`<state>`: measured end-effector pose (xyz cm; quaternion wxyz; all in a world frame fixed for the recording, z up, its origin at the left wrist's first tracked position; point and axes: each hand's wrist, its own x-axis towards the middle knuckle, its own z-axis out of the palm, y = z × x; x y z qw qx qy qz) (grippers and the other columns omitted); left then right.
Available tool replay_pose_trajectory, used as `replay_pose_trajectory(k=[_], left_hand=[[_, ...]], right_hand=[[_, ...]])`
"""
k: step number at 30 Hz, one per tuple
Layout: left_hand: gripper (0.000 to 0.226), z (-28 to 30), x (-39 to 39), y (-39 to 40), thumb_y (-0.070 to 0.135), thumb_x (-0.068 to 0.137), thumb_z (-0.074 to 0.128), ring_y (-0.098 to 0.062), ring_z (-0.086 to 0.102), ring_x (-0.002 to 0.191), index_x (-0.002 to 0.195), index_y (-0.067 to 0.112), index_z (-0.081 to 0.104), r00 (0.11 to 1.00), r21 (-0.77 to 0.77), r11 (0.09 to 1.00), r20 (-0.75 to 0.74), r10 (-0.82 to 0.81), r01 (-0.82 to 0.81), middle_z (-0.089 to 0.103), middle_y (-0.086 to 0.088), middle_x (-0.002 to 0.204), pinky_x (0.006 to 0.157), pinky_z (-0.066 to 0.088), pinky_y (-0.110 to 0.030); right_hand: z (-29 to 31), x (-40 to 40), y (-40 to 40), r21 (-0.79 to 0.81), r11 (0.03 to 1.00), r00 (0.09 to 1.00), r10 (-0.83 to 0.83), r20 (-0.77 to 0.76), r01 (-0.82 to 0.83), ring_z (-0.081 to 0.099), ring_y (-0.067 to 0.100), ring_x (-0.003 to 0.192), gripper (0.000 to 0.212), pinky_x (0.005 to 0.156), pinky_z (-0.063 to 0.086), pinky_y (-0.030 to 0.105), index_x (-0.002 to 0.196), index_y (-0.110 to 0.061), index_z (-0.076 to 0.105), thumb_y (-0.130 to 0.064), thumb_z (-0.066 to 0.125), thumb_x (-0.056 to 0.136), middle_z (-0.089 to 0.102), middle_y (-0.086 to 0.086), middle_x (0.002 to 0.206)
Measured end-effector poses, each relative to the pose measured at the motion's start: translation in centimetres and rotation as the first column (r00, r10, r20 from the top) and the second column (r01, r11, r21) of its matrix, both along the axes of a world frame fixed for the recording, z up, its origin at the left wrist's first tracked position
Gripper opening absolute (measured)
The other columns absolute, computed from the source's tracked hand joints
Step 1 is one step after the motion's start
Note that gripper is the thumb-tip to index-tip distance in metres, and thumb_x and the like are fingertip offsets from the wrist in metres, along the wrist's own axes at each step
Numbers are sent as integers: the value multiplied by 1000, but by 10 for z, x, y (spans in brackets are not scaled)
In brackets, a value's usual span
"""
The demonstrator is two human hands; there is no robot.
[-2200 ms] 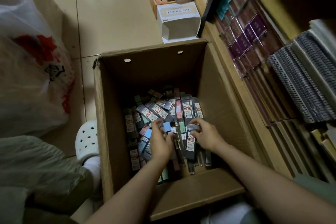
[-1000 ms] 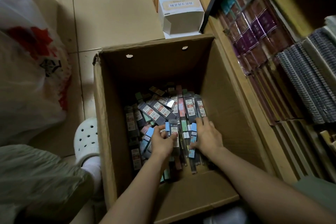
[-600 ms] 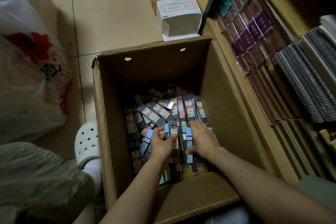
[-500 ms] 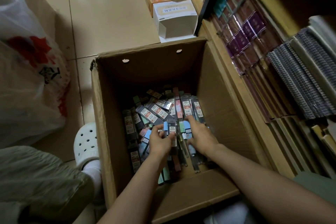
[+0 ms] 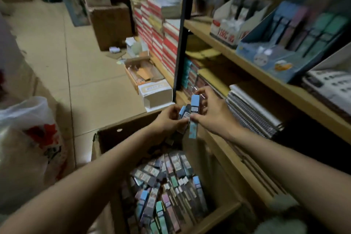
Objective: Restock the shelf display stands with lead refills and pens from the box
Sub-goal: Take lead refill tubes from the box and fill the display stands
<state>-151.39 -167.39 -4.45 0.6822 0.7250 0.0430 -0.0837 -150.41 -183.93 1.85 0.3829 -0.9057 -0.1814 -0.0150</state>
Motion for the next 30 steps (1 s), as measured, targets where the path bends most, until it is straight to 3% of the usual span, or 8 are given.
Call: replay_pose_trajectory(k=[4, 9, 12, 15, 19, 23, 27, 30], left_hand=[[21, 64, 17, -14, 8, 87, 67, -14, 71, 80, 102, 18, 56, 979, 24, 985, 103, -173, 172, 71, -5, 92, 70, 57, -33], [19, 113, 24, -39, 13, 90, 64, -22, 73, 84, 103, 25, 56, 974, -120, 972, 128, -188, 203, 74, -4, 93, 64, 59, -43], [21, 132, 25, -51, 16, 91, 62, -22, 72, 90, 108, 25, 56, 963, -164, 953, 131, -237, 257, 74, -5, 100, 63, 58, -42], [24, 149, 27, -59, 14, 91, 62, -23, 70, 95, 113, 24, 56, 948, -174, 938, 164, -273, 300, 71, -7, 108, 66, 58, -38], [25, 165, 34, -70, 11, 93, 58, -17, 70, 87, 117, 18, 54, 946, -199, 933, 192, -262, 299, 69, -3, 102, 69, 57, -35], [29, 175, 49, -74, 9, 93, 58, -12, 72, 77, 120, 18, 51, 955, -278, 920, 188, -230, 276, 69, -3, 100, 63, 57, -32], [31, 181, 65, -71, 10, 93, 57, -16, 73, 84, 122, 19, 51, 966, -371, 892, 139, -220, 257, 70, -8, 107, 65, 57, -36], [31, 176, 73, -71, 8, 94, 55, -20, 72, 90, 123, 19, 51, 963, -404, 875, 110, -244, 268, 69, -9, 109, 77, 56, -43]], right_hand=[[71, -3, -26, 52, 996, 991, -73, 116, 67, 62, -5, 70, 57, 52, 47, 10, 110, -34, 44, -19, 84, 73, 61, -13, 86], [116, -10, -61, 109, 978, 971, -192, 145, 177, 68, 8, 72, 54, 70, 59, 39, 105, -30, 45, -20, 86, 71, 66, -6, 82], [138, -10, -80, 74, 963, 937, -269, 222, 259, 65, 1, 71, 53, 71, 58, 34, 103, -29, 45, -22, 87, 71, 63, -11, 83], [164, -5, -97, 88, 956, 926, -294, 237, 281, 67, 10, 81, 47, 69, 61, 35, 105, -25, 45, -20, 81, 77, 62, -6, 95], [199, 8, -120, 88, 935, 885, -353, 303, 343, 70, 14, 78, 36, 63, 61, 31, 103, -22, 45, -15, 74, 84, 60, -2, 99], [222, 31, -134, 20, 890, 800, -420, 429, 456, 67, 17, 89, 35, 69, 60, 33, 102, -20, 48, -17, 76, 82, 62, 1, 102], [224, 63, -129, -75, 863, 753, -389, 530, 499, 63, 16, 86, 29, 61, 45, 16, 96, -18, 52, -16, 77, 81, 64, 1, 96], [216, 89, -119, -76, 854, 742, -399, 538, 514, 60, 17, 84, 27, 61, 41, 19, 92, -18, 53, -13, 77, 81, 62, 2, 92]])
